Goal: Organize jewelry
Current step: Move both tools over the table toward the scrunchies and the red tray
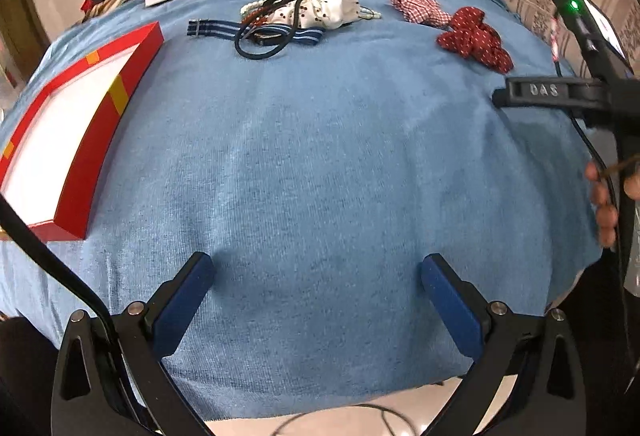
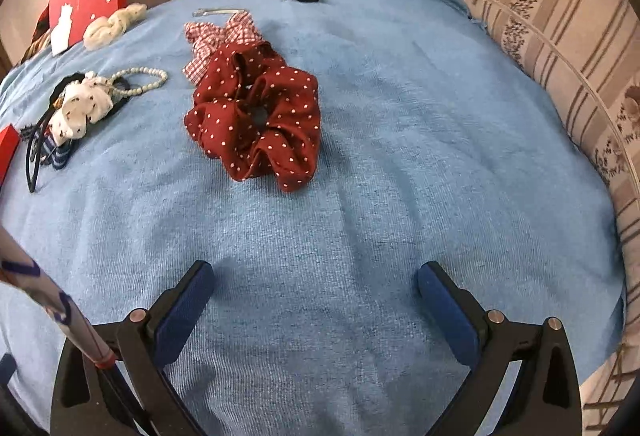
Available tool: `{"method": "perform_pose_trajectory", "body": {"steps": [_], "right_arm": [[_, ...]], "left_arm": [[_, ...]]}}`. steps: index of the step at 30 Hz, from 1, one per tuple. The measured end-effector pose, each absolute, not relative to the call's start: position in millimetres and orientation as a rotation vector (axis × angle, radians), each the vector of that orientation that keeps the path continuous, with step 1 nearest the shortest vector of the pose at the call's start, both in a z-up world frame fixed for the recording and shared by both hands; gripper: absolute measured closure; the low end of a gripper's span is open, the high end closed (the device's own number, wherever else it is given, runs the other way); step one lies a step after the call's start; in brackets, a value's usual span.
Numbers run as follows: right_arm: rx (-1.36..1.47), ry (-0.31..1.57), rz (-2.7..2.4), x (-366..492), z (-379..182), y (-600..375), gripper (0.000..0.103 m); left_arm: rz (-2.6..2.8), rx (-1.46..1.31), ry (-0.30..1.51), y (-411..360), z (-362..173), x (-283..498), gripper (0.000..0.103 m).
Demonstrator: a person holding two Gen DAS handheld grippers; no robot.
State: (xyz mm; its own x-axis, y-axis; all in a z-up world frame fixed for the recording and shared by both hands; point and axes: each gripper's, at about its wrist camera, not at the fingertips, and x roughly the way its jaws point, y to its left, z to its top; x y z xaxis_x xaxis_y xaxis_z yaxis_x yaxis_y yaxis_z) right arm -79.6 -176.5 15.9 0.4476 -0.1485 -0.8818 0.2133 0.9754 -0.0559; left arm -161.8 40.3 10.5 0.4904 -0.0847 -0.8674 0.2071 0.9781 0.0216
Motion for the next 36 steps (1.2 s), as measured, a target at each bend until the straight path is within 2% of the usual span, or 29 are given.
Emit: {"method": "perform_pose_trajectory", "body": {"steps": [11,15,17,19,24,29,31,36], "right_arm": [[0.071,0.993,-0.304,-80.9,15.0,-173.1,0.000],[0.062,1.014,-0.293,-77.7,16.5,-173.1,0.000],[0.059,1.027,-0.288,-76.4,19.3,-173.5,0.004],[0.053,1.023,-0.281,-78.7,24.1,-172.8,0.015],[0.012,0.913,-0.264,-95.4,46.8,-164.9,0.017],[-0.024,0.892,-0.200,-96.1,52.9,-152.0,0.017],[-0.037,0.870,-0.169,-95.8,56.2,-145.7,0.024],[-0.112,0.706,-0.242,-106.6,82.8,-129.2,0.024]], "left_arm": [[-0.217,0.107,0.963,52.6,16.3,-157.1,0.000],[-0.184,0.043,0.947,65.9,30.7,-145.9,0.000],[-0.164,0.040,0.926,72.6,40.2,-135.9,0.000],[-0.123,0.055,0.900,81.1,50.9,-122.0,0.000],[-0.034,0.015,0.893,112.6,71.2,-94.0,0.000],[0.039,-0.021,0.893,137.0,85.2,-80.7,0.000],[0.054,-0.046,0.902,142.6,86.2,-79.2,0.000],[0.060,-0.068,0.929,139.8,82.7,-76.6,0.000]]}}
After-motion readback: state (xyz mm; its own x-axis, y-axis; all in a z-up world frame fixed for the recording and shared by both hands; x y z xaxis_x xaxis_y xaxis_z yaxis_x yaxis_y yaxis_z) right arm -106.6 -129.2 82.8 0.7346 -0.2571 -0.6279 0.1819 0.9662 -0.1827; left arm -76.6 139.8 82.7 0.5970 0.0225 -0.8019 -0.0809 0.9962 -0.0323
